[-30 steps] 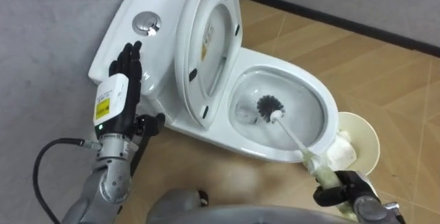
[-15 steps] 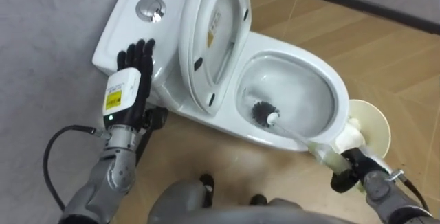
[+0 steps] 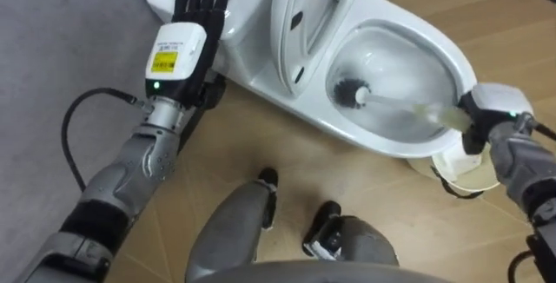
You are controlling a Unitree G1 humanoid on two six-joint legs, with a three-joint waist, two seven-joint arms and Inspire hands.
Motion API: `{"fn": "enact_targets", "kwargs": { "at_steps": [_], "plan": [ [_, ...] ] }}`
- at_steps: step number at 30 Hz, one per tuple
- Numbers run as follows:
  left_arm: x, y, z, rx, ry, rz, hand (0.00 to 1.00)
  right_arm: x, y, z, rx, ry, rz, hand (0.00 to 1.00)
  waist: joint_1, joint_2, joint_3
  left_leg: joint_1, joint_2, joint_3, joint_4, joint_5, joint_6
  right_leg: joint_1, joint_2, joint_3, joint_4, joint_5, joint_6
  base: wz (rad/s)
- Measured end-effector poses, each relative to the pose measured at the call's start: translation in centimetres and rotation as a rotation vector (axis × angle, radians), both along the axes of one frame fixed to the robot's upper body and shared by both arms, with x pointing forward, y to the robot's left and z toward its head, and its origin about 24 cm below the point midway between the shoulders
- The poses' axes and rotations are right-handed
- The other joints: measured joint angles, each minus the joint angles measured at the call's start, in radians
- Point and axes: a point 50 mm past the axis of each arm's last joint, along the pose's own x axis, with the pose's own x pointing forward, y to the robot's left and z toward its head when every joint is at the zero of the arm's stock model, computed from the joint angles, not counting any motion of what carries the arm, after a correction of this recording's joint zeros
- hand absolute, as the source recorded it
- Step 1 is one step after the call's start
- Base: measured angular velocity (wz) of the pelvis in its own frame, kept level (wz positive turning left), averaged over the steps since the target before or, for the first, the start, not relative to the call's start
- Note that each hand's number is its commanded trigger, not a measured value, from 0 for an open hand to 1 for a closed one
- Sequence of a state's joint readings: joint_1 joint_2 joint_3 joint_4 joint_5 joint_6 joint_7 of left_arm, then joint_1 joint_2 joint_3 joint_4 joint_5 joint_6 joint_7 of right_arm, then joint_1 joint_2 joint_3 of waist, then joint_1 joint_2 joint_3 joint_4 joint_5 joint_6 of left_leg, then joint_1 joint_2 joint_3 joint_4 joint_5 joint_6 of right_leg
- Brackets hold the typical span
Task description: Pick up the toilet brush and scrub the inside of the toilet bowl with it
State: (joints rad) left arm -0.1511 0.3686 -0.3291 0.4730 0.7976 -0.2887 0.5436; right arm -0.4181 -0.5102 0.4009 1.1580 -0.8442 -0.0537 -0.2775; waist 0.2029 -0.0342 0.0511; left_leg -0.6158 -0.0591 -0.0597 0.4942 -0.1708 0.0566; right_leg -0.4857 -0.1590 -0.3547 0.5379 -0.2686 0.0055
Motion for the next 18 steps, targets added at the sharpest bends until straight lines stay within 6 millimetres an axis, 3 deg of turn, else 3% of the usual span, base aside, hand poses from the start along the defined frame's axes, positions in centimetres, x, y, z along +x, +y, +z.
{"fn": "enact_targets", "kwargs": {
  "at_steps": [7,14,18],
  "plan": [
    [0.6,0.3,0.8,0.013,-0.048,-0.011,0.00,1.0,-0.5,1.2,0.014,-0.086,-0.061,1.00,-0.003,0.000,0.0026,-0.040,-0.015,-0.006,-0.013,0.022,0.004,-0.049,-0.016,-0.001,0.017,-0.001,0.000,0.07],
    [0.6,0.4,1.1,0.007,-0.089,0.012,0.00,1.6,-0.7,2.1,0.012,-0.163,-0.073,1.00,-0.007,-0.004,0.0067,-0.071,-0.014,-0.003,-0.012,0.025,0.002,-0.085,-0.017,0.000,0.026,-0.002,-0.003,0.00],
    [0.6,0.4,1.2,0.004,-0.107,0.023,0.00,1.5,-0.5,2.1,-0.014,-0.173,-0.057,1.00,-0.007,0.007,0.0192,-0.072,-0.014,0.000,-0.007,0.025,0.001,-0.091,-0.022,-0.003,0.034,-0.003,-0.004,0.00]
  ]
}}
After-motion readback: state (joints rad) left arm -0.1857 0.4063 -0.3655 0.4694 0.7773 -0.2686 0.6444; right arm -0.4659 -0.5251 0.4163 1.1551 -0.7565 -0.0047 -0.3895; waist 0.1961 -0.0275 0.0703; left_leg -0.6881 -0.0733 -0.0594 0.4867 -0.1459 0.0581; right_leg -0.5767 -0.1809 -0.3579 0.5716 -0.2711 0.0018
